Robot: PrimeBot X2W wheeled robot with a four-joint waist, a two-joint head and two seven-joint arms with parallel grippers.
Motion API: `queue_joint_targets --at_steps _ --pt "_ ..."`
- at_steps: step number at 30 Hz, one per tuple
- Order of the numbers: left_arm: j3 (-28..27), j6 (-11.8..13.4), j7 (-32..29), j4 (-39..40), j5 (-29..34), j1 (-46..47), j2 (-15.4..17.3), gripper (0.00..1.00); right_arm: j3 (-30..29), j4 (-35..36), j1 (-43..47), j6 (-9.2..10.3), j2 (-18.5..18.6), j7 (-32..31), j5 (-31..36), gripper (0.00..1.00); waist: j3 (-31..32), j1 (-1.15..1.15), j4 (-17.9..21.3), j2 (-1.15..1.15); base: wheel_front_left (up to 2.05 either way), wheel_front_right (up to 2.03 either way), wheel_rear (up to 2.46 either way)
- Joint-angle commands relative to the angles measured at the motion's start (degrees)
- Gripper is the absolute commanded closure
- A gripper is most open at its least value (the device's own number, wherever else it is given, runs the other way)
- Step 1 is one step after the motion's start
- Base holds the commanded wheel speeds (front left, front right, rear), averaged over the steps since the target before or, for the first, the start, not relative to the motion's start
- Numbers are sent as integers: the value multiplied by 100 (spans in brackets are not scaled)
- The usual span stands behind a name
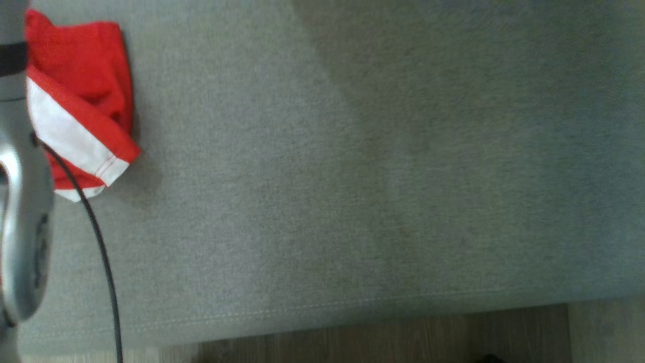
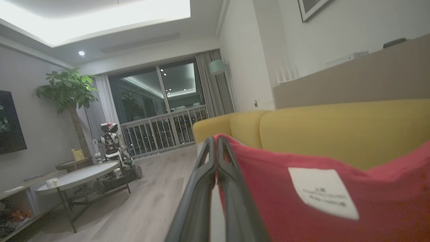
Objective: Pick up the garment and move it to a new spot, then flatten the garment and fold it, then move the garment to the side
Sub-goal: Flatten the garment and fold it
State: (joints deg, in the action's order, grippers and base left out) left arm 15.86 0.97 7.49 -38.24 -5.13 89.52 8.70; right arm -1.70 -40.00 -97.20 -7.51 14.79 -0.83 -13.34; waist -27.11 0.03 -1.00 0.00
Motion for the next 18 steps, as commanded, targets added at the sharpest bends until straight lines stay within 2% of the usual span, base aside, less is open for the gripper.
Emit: queue_joint_targets --at_steps 1,6,11,18 --pt "-14 -32 129 -31 48 218 154 100 45 -27 -135 2 -63 105 -152 100 -283 -3 -113 0 0 0 0" --pt "132 -81 588 -688 -7 -71 -78 100 107 -711 419 2 9 423 -756 100 -205 -3 -184 0 0 0 0" --pt "328 -252 736 -1013 -123 -1199 -268 100 307 -924 1912 2 21 609 -1389 100 87 -3 -202 0 0 0 0" --pt "754 -371 749 -640 -61 -3143 -390 100 944 -796 4056 2 237 188 -2117 100 641 -3 -259 0 0 0 0"
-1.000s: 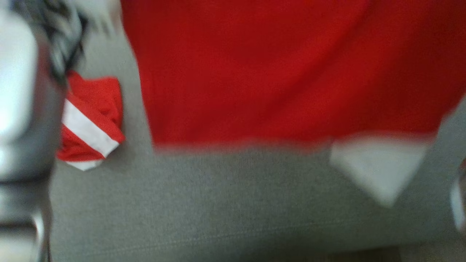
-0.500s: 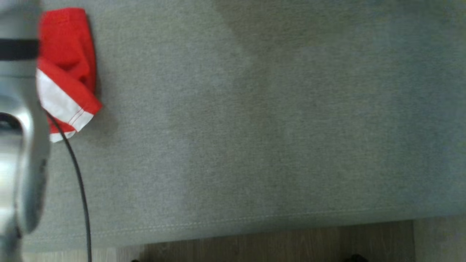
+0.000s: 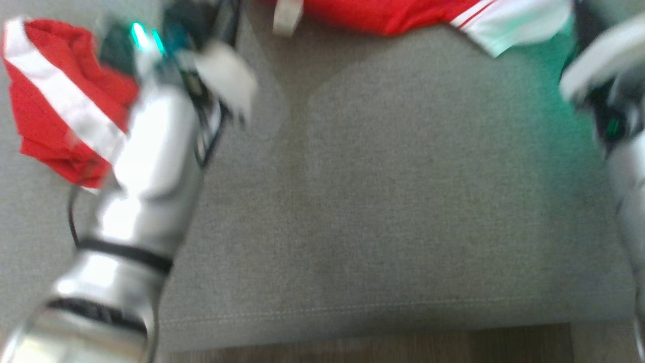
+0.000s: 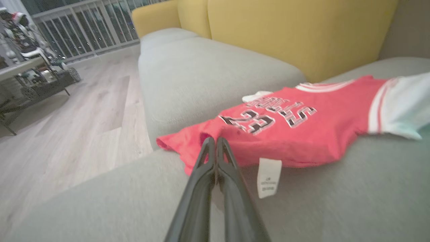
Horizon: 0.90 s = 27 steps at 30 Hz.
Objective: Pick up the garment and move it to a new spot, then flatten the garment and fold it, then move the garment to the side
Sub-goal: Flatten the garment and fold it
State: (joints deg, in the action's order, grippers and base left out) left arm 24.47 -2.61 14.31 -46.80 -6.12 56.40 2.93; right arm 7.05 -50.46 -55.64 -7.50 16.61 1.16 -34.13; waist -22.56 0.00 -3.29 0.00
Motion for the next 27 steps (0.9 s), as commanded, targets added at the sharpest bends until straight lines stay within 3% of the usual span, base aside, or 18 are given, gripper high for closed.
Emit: queue_joint_targets --at_steps 1,5,10,21,27 --pt "-47 -37 67 231 58 -86 209 100 186 287 157 1 95 -117 -100 100 269 0 -23 0 0 0 0" --pt "199 -83 68 227 159 -924 264 100 635 462 1017 1 338 -469 -224 100 613 0 -50 0 0 0 0" --pt "477 -56 68 166 310 -1576 333 100 798 520 1641 1 614 -708 -343 100 1013 0 -81 0 0 0 0" --pt "533 129 68 397 296 -2278 580 100 944 374 1995 1 1036 -1419 -281 100 1584 0 -94 0 0 0 0" --pt "629 125 69 395 307 -2598 686 100 1200 479 2255 1 1162 -2444 -548 100 1857 0 -91 0 0 0 0"
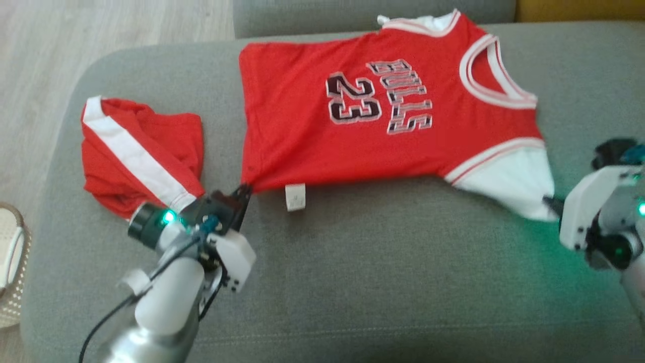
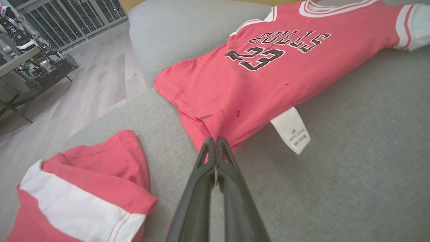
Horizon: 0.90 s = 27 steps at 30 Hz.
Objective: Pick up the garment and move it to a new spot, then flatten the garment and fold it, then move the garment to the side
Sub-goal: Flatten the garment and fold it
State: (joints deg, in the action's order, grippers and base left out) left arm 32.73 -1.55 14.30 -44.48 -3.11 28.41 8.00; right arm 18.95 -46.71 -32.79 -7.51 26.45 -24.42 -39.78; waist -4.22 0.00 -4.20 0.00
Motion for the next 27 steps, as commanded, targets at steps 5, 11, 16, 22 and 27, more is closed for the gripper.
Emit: queue_joint_targets --at_steps 5,11,16,22,27 --pt "-66 -100 70 74 -18 -48 213 100 192 561 278 2 473 -802 -429 100 208 0 0 0 0 0 0" --pt "48 -226 70 67 -91 -366 304 100 268 1149 655 2 913 -1763 -846 100 417 0 22 0 0 0 0" --pt "124 -323 35 105 -214 -715 395 100 175 1510 1005 2 1144 -2523 -1159 100 603 0 64 0 0 0 0" --pt "448 -488 -306 424 -256 -1153 640 100 -56 1876 1480 2 1330 -3228 -1373 100 759 0 48 0 0 0 0" --pt "521 -533 -622 1063 -424 -1541 973 100 -303 2197 1903 2 1501 -3715 -1441 100 862 0 36 0 0 0 0"
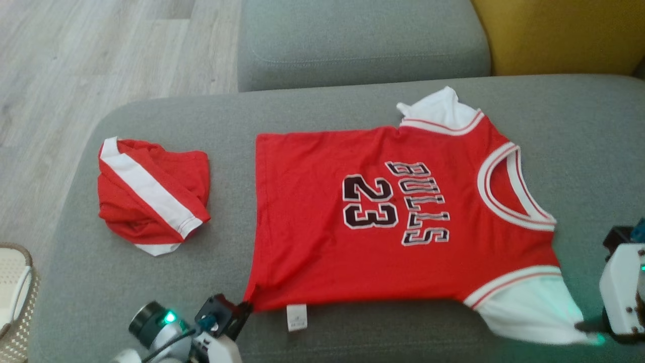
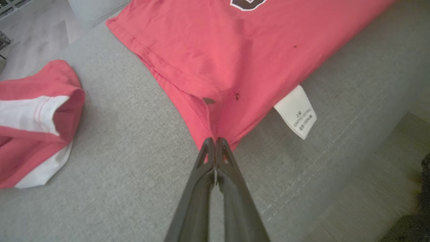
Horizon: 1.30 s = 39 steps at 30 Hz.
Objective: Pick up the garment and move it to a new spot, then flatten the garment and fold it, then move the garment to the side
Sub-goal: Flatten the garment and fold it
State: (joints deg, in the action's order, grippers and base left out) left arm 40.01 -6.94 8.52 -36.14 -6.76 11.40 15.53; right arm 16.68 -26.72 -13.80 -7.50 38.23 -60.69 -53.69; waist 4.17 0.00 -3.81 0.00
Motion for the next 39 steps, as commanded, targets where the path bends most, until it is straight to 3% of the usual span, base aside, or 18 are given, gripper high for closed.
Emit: queue_joint_targets --at_steps 1,12,18,26,34,39 --pt "-206 0 -139 382 -116 65 290 100 -127 276 90 1 342 -201 -64 100 41 0 -3 0 0 0 0" --pt "-31 -41 -1259 2353 -763 -985 1180 100 -901 1280 1172 1 431 -1203 97 100 171 0 -25 0 0 0 0" --pt "-204 83 -1482 3050 -931 -1093 1378 100 -1403 1746 1264 1 139 -1165 305 100 96 0 -12 0 0 0 0" --pt "-380 170 -1605 3370 -1006 -645 1306 100 -1935 1892 615 1 -551 -841 898 100 -202 0 -19 0 0 0 0" --pt "-408 159 -1571 3060 -932 154 1023 100 -1980 1506 -269 1 -862 -205 1317 100 -708 0 -89 0 0 0 0" --pt "-321 164 -1547 2596 -823 586 786 100 -1843 1239 -646 1 -825 331 1458 100 -1053 0 -153 0 0 0 0"
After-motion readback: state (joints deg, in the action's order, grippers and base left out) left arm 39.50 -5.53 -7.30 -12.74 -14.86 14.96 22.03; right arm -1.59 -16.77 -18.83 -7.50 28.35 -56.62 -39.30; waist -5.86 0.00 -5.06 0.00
